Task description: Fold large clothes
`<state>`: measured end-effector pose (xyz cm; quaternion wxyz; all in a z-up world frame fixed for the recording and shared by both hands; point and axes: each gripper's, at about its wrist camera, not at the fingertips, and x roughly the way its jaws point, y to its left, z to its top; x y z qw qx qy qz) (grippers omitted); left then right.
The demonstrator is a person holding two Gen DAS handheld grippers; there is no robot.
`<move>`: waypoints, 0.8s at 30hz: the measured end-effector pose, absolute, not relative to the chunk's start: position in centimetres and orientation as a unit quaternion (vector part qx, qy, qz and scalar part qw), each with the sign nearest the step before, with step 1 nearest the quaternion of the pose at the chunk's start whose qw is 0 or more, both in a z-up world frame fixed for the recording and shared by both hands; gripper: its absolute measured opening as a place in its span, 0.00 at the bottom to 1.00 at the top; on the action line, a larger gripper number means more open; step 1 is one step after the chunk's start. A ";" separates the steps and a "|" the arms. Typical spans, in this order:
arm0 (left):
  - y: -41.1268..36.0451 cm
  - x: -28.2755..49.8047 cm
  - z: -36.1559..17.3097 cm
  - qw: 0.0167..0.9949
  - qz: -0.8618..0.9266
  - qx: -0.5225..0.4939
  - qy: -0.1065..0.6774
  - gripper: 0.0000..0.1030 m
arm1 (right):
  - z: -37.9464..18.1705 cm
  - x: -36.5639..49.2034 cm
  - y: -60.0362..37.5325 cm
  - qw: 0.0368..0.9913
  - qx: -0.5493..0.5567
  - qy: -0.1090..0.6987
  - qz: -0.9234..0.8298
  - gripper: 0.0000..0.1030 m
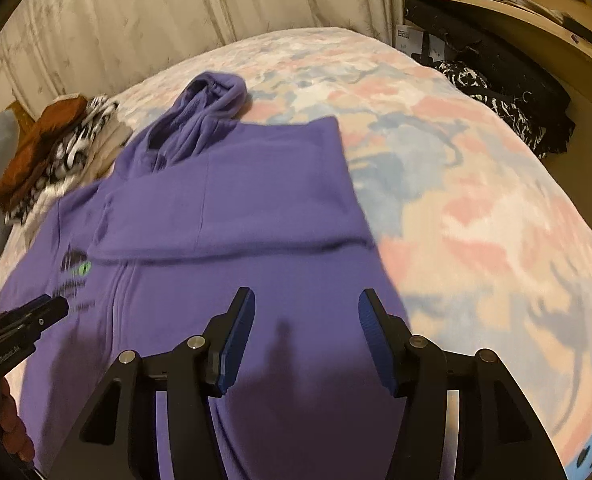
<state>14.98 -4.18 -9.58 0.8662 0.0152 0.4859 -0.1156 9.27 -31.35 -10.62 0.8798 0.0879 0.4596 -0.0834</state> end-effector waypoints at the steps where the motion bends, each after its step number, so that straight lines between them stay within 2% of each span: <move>1: -4.2 14.0 -9.7 0.866 -0.120 0.013 0.485 0.36 | -10.6 8.6 -31.0 0.879 0.086 0.461 -0.081 0.53; 13: -0.5 5.8 -7.1 0.882 -0.123 -0.003 0.455 0.36 | -7.2 1.7 -23.7 0.894 0.063 0.440 -0.048 0.53; 24: 6.5 3.8 -4.2 0.896 -0.093 -0.044 0.431 0.37 | -3.1 -0.9 -11.9 0.912 -0.006 0.410 0.011 0.59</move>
